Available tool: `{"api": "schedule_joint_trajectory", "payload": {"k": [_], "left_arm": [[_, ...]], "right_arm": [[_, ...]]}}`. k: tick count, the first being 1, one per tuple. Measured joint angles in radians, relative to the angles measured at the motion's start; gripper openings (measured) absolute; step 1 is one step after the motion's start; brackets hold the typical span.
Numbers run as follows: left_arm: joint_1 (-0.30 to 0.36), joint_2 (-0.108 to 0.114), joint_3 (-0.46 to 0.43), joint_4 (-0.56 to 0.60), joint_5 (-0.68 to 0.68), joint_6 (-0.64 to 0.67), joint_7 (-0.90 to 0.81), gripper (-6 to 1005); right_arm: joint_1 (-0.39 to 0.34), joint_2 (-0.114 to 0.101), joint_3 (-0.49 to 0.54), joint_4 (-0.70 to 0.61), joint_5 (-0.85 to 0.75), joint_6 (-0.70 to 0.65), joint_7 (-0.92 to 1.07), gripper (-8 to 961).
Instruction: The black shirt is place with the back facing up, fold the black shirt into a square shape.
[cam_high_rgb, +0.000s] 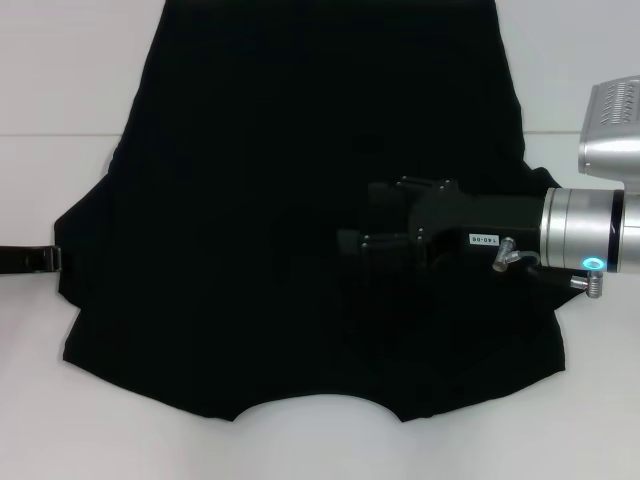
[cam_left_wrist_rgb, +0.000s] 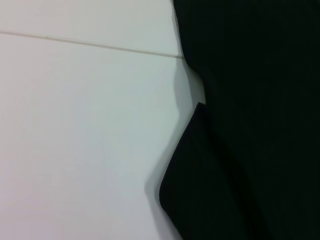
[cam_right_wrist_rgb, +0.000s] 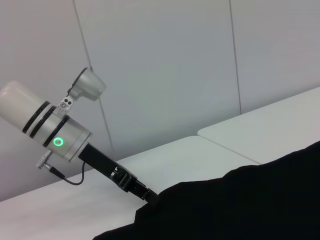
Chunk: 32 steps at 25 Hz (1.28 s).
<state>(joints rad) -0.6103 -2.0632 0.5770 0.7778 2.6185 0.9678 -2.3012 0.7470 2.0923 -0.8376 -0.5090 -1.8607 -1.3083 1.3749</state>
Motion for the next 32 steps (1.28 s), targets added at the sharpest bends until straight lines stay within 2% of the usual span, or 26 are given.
{"api": "schedule_joint_trajectory", "payload": {"k": [6,11,32], "left_arm": [[-0.001,-0.002,0.003,-0.004,0.0,-0.005,0.015,244],[-0.002,-0.004,0.003,-0.006,0.0,-0.012,0.023,17],[0.044,0.0,-0.053,0.062,0.002,-0.063,0.025,0]], "right_arm": [[0.0,0.0,0.0,0.0,0.0,-0.005,0.0,940],[0.0,0.0,0.002,0.004,0.0,-0.004,0.0,939],[0.002,0.004,0.0,0.043,0.058,0.01,-0.031,937]]}}
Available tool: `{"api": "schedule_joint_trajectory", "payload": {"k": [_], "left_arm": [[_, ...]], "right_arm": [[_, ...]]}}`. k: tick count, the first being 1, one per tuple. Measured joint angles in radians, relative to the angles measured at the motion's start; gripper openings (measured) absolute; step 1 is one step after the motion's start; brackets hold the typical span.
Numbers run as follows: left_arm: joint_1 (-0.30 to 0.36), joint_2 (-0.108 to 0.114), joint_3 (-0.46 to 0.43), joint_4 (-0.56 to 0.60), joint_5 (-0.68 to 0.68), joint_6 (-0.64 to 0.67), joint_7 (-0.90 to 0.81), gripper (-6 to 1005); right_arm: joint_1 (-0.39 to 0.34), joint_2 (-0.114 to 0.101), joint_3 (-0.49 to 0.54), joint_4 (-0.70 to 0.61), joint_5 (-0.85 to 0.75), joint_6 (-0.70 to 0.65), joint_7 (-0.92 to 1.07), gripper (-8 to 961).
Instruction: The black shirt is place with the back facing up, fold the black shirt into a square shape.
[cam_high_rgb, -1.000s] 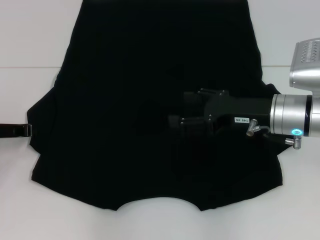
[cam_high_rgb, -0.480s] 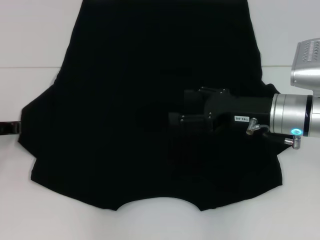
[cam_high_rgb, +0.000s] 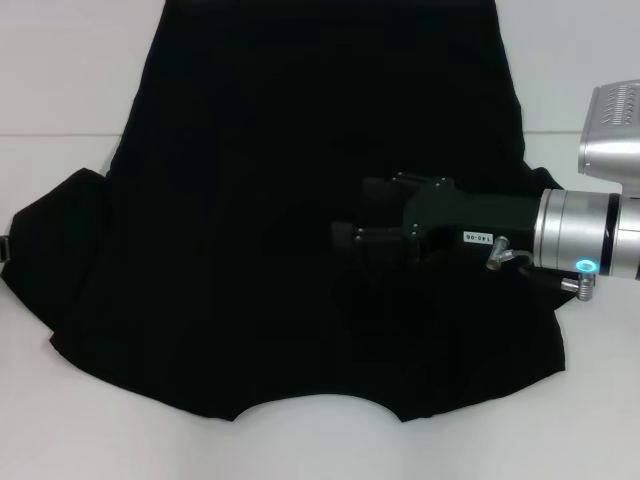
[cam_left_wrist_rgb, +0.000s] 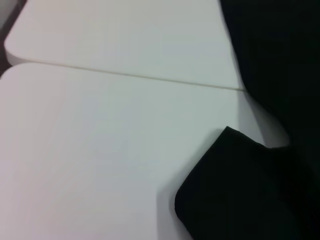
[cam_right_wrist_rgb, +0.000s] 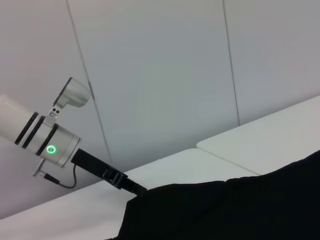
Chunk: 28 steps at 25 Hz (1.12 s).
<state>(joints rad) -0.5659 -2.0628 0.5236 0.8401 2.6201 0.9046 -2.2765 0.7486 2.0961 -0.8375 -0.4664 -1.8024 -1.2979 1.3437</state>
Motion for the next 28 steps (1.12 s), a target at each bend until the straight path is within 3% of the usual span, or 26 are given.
{"api": "schedule_joint_trajectory", "payload": {"k": [28], "left_arm": [[0.042,-0.006,-0.055,0.033,-0.006,0.002,0.012,0]], "right_arm": [[0.005,0.001,0.0,0.014,0.009,0.007,0.006,909]]}}
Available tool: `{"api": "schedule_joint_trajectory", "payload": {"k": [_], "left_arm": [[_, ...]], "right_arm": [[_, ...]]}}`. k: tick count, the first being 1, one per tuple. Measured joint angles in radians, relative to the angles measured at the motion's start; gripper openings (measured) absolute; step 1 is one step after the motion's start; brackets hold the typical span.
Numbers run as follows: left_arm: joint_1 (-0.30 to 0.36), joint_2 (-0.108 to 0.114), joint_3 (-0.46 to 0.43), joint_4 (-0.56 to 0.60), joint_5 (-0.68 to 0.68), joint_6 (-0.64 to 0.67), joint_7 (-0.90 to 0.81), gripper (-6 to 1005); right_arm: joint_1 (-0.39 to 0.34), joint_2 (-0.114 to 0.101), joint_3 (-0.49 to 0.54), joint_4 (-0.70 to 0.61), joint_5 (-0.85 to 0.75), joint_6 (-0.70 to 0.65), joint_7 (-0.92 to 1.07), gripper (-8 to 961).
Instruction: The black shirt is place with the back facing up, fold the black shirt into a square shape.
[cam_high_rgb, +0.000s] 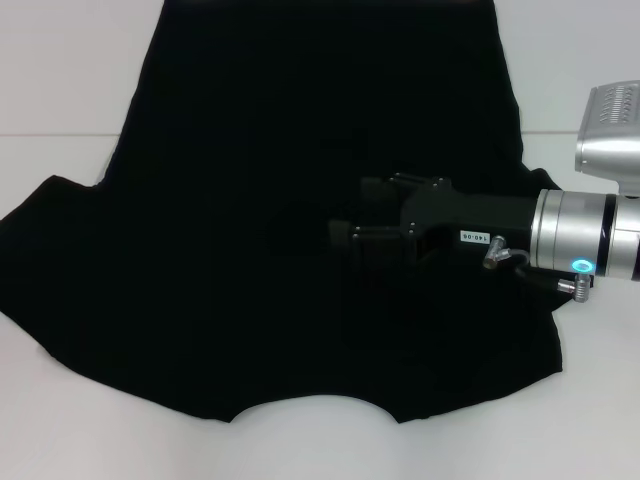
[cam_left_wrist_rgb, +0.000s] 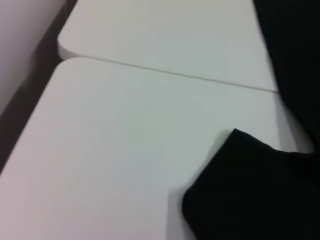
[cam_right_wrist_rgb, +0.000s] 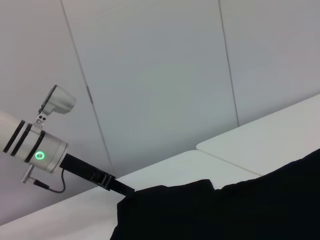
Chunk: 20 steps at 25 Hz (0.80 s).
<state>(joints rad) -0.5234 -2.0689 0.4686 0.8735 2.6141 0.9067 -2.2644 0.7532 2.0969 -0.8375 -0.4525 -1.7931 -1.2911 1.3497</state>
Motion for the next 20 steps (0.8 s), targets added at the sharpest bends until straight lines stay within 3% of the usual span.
{"api": "schedule_joint_trajectory", "payload": {"k": [20], "left_arm": [[-0.038,-0.001,0.007,-0.008,-0.008,0.007,0.01,1]], "right_arm": [[-0.001,0.0,0.0,0.003,0.0,-0.001,-0.005,884]]}}
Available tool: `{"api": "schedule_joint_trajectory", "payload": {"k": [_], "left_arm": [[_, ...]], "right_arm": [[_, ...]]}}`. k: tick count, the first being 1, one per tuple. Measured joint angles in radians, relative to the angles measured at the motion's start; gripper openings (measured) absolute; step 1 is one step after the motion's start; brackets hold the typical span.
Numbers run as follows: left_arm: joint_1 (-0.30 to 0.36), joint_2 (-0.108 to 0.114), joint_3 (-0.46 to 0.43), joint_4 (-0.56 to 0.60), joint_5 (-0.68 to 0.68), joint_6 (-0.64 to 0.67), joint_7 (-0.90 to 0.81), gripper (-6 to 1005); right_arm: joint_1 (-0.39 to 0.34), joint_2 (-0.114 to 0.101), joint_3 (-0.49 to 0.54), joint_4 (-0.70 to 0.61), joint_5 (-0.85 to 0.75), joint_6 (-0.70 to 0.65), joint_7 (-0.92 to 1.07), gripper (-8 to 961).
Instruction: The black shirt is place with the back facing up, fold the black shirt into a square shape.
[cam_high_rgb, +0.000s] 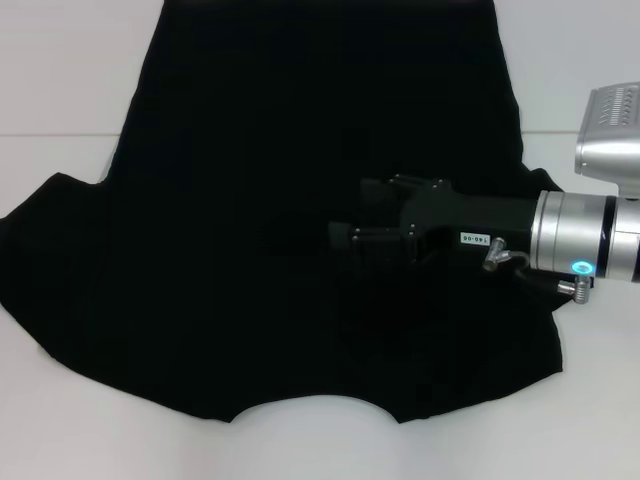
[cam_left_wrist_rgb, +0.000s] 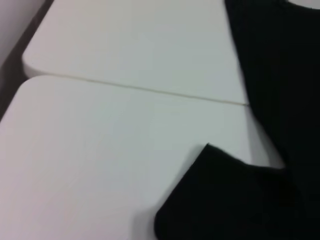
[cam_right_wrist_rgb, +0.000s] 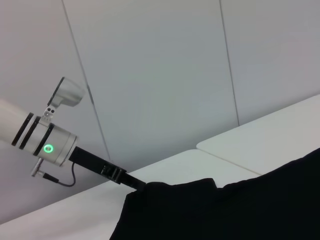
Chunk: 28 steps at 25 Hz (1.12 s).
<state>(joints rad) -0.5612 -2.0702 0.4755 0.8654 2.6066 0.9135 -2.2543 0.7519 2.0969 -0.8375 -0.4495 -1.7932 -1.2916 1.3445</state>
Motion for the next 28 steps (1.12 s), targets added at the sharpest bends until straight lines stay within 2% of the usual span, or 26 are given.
{"api": "schedule_joint_trajectory", "payload": {"k": [5,11,14,18,19,20,23,28], "left_arm": [[-0.016,-0.002,0.0,0.004,-0.074,0.071,0.068,1],[-0.001,0.004,-0.01,0.004,-0.28,0.269,0.279,1],[-0.011,-0.001,0.0,-0.042,-0.314,0.311,0.373,0],[-0.029,-0.021,0.021,-0.119,-0.321,0.322,0.475,0],[-0.029,-0.038,0.025,-0.13,-0.321,0.317,0.513,0],[-0.029,-0.038,0.025,-0.13,-0.321,0.317,0.513,0],[-0.032,-0.058,0.026,-0.137,-0.316,0.31,0.538,0],[-0.039,-0.063,0.023,-0.145,-0.332,0.304,0.529,28]], "right_arm": [[-0.005,0.0,0.0,0.005,0.0,-0.001,0.0,878],[-0.011,0.0,0.0,0.013,0.0,-0.007,-0.001,870],[-0.01,0.0,0.0,0.019,0.0,-0.008,-0.001,866],[-0.01,0.0,0.0,0.025,0.0,-0.009,-0.006,861],[-0.009,0.0,0.0,0.026,0.0,-0.009,-0.008,860],[-0.009,0.0,0.0,0.027,0.0,-0.009,-0.01,859],[-0.006,0.0,0.0,0.027,0.0,-0.009,-0.011,855],[-0.003,-0.001,0.001,0.024,0.0,-0.009,-0.011,849]]}}
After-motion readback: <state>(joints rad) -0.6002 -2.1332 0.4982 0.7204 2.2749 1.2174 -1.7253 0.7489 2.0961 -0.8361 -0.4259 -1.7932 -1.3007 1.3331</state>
